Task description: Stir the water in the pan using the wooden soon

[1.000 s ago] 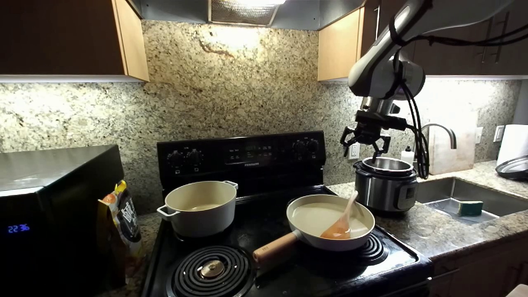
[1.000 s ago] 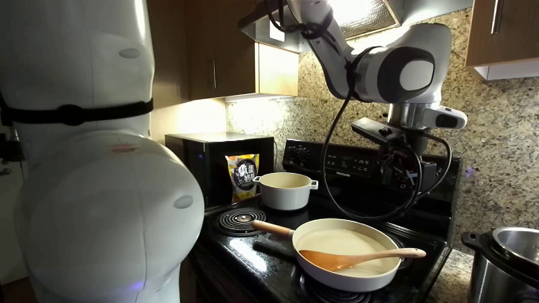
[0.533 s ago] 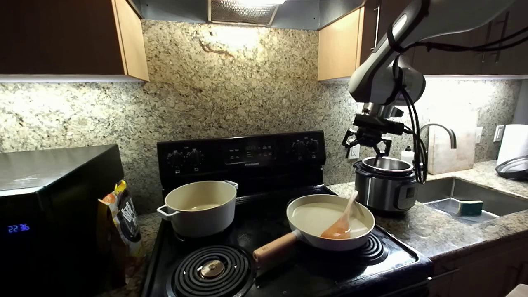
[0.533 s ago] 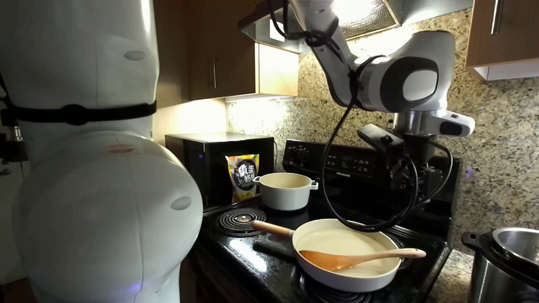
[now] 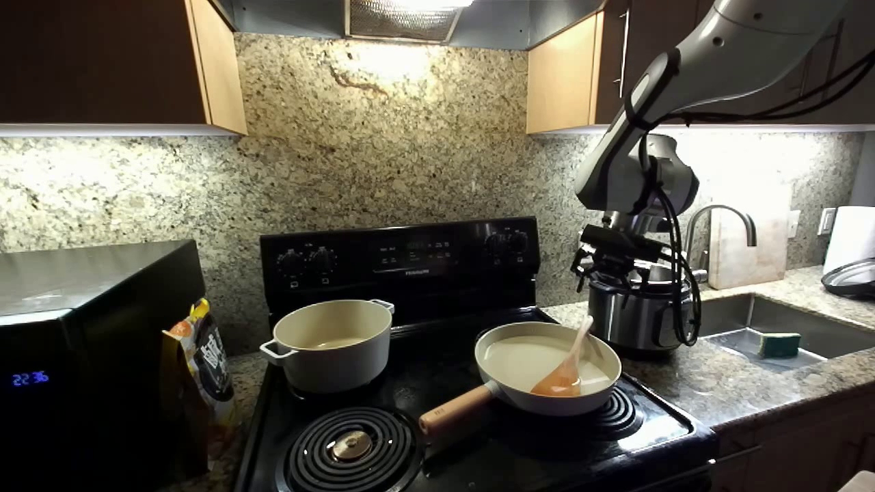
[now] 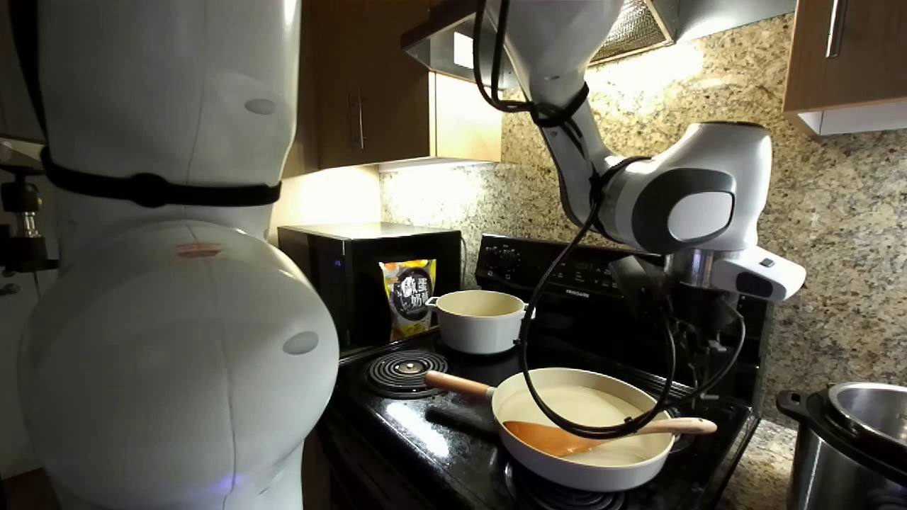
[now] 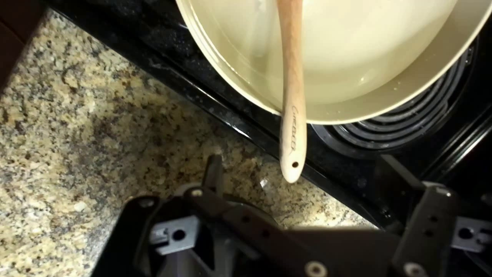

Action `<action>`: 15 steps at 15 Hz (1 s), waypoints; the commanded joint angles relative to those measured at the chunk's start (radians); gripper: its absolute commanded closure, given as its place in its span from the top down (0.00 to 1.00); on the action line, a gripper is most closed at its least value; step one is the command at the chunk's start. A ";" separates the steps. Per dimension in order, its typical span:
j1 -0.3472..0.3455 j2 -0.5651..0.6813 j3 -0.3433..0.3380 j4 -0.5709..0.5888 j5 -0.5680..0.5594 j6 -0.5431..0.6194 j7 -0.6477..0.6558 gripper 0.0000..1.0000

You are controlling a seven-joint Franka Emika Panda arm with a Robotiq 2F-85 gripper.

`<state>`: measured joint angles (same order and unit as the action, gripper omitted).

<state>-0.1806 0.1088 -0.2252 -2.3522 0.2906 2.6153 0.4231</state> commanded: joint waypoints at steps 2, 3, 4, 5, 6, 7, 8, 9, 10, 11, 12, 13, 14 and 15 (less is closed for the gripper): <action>-0.012 0.066 0.010 0.036 0.008 -0.075 -0.039 1.00; -0.011 0.078 0.008 0.045 -0.002 -0.091 -0.034 1.00; -0.012 0.086 0.010 0.052 0.004 -0.102 -0.043 1.00; -0.011 0.093 0.011 0.061 0.003 -0.118 -0.042 1.00; -0.011 0.110 0.014 0.082 0.003 -0.137 -0.051 1.00; -0.009 0.123 0.013 0.098 -0.004 -0.157 -0.047 1.00; -0.008 0.136 0.014 0.117 -0.009 -0.179 -0.049 1.00; -0.007 0.144 0.014 0.130 -0.012 -0.192 -0.051 1.00; -0.006 0.157 0.016 0.152 -0.017 -0.222 -0.056 1.00; -0.004 0.169 0.017 0.168 -0.021 -0.234 -0.055 1.00; 0.000 0.188 0.014 0.192 -0.035 -0.262 -0.042 1.00; 0.001 0.200 0.014 0.209 -0.041 -0.283 -0.038 1.00; 0.002 0.211 0.013 0.221 -0.048 -0.301 -0.033 1.00; 0.002 0.222 0.012 0.234 -0.054 -0.319 -0.032 0.76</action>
<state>-0.1776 0.2925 -0.2119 -2.1679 0.2633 2.3569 0.3956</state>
